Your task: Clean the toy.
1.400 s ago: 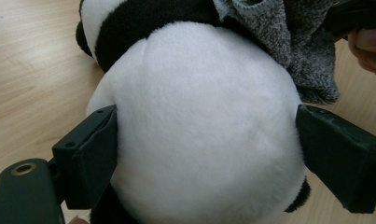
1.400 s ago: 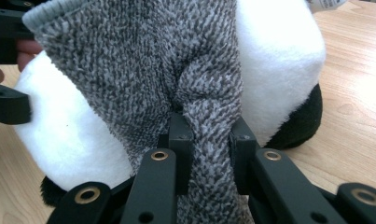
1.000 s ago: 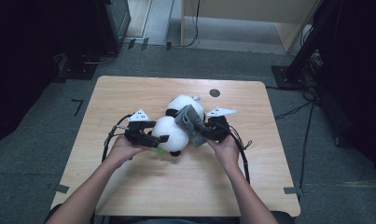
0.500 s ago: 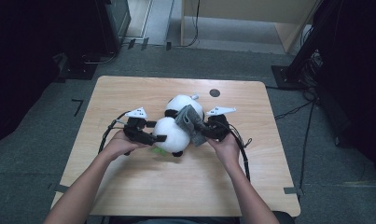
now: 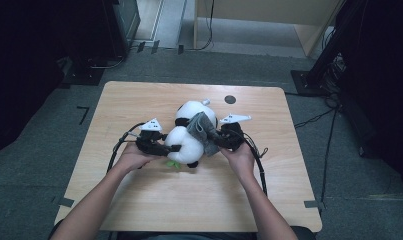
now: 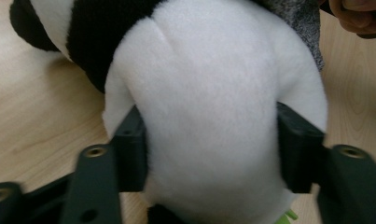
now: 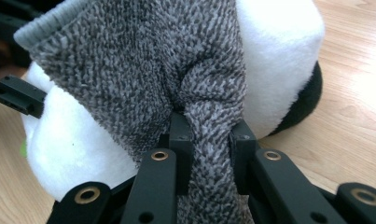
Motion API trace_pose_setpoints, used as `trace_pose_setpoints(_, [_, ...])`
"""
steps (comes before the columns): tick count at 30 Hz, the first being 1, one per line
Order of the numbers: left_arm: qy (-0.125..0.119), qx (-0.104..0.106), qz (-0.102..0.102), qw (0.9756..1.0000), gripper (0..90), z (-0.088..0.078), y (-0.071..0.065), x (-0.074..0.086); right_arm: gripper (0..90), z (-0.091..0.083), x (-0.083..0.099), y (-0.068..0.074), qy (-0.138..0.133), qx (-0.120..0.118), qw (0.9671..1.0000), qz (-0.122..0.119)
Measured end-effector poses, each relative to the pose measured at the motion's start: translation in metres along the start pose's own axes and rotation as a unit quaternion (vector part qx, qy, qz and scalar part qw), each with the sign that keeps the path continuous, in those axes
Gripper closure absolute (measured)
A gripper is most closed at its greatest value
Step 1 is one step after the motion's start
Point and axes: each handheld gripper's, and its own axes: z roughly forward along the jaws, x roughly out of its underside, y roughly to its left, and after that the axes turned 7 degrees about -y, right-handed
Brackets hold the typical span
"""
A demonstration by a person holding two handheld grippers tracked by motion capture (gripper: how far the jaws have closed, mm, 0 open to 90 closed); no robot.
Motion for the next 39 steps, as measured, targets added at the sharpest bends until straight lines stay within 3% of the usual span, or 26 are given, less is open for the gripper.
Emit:
trace_pose_setpoints(1, [-0.001, -0.001, 0.004, 1.0, 51.0, -0.001, -0.001, -0.001, 77.7, -0.001, 0.0, -0.001, -0.001, 0.002, 1.0, 0.001])
trace_pose_setpoints(4, [-0.011, -0.005, -0.01, 0.9999, 57.5, -0.005, -0.004, -0.004, 77.8, -0.008, -0.002, -0.004, -0.012, -0.005, 0.9997, 0.019])
trace_pose_setpoints(7, [-0.025, -0.016, -0.018, 0.9994, 58.2, -0.008, -0.008, -0.01, 77.7, -0.023, -0.008, 0.0, -0.048, -0.023, 0.9982, 0.028])
trace_pose_setpoints(9, [-0.04, -0.024, -0.03, 0.9985, 58.1, -0.01, -0.01, -0.015, 77.7, -0.034, -0.015, 0.009, -0.074, -0.034, 0.9965, 0.019])
trace_pose_setpoints(11, [-0.057, -0.028, -0.059, 0.9963, 58.0, -0.011, -0.01, -0.02, 77.7, -0.042, -0.02, 0.022, -0.092, -0.05, 0.9944, 0.006])
trace_pose_setpoints(15, [-0.075, -0.044, -0.095, 0.9916, 57.7, -0.014, -0.012, -0.022, 77.6, -0.044, -0.018, 0.046, -0.104, -0.097, 0.9898, -0.011])
trace_pose_setpoints(16, [-0.082, -0.042, -0.108, 0.9898, 57.6, -0.015, -0.012, -0.022, 77.6, -0.042, -0.016, 0.051, -0.102, -0.108, 0.9888, -0.012])
trace_pose_setpoints(18, [-0.092, -0.043, -0.114, 0.9882, 57.5, -0.018, -0.012, -0.022, 77.6, -0.036, -0.011, 0.057, -0.089, -0.117, 0.9889, -0.022])
trace_pose_setpoints(22, [-0.102, -0.05, -0.104, 0.988, 57.6, -0.021, -0.017, -0.026, 77.7, -0.023, -0.002, 0.062, -0.067, -0.124, 0.9896, -0.027])
trace_pose_setpoints(24, [-0.1, -0.058, -0.103, 0.988, 57.5, -0.021, -0.018, -0.025, 77.5, -0.019, 0.001, 0.062, -0.069, -0.129, 0.989, -0.021])
trace_pose_setpoints(29, [-0.09, -0.06, -0.118, 0.987, 57.4, -0.017, -0.015, -0.021, 77.4, -0.012, 0.009, 0.061, -0.046, -0.137, 0.9889, -0.037])
trace_pose_setpoints(35, [-0.103, -0.057, -0.134, 0.9839, 57.4, -0.018, -0.013, -0.02, 77.4, -0.009, 0.011, 0.063, -0.024, -0.147, 0.9874, -0.054])
trace_pose_setpoints(39, [-0.099, -0.06, -0.133, 0.9843, 57.3, -0.018, -0.011, -0.019, 77.4, -0.004, 0.015, 0.066, -0.005, -0.144, 0.9872, -0.068])
